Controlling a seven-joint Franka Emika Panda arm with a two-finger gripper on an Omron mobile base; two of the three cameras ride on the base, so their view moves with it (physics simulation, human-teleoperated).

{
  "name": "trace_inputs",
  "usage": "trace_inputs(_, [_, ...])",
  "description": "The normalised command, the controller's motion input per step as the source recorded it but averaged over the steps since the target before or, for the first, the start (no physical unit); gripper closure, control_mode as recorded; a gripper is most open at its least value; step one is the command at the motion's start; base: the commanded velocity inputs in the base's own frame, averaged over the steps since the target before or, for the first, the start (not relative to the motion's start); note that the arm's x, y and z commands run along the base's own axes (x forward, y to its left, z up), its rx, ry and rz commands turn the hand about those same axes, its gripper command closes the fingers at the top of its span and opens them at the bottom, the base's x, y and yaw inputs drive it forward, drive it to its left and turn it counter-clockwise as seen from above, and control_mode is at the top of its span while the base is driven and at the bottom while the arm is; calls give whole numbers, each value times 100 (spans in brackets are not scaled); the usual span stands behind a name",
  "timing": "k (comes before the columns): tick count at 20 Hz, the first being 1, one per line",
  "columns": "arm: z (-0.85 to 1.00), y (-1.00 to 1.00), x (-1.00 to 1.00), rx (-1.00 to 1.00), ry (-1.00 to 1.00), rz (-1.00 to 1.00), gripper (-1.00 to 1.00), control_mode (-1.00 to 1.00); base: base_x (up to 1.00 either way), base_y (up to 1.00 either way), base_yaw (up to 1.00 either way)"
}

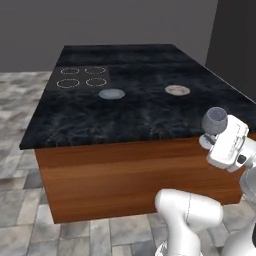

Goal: Retrieve the wine glasses from the counter and place one next to each plate.

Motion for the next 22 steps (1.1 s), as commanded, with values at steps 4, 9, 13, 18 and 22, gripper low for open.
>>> trace_inputs(4, [0,0,0,0,0,0,100,100,100,-27,4])
trace_inputs(9, [0,0,0,0,0,0,100,100,98,8,0])
trace_inputs(13, [0,0,0,0,0,0,100,100,92,7,-1])
trace_inputs(18, [0,0,0,0,0,0,100,100,35,12,0])
trace_inputs(22, [0,0,0,0,0,0,100,100,0,8,0])
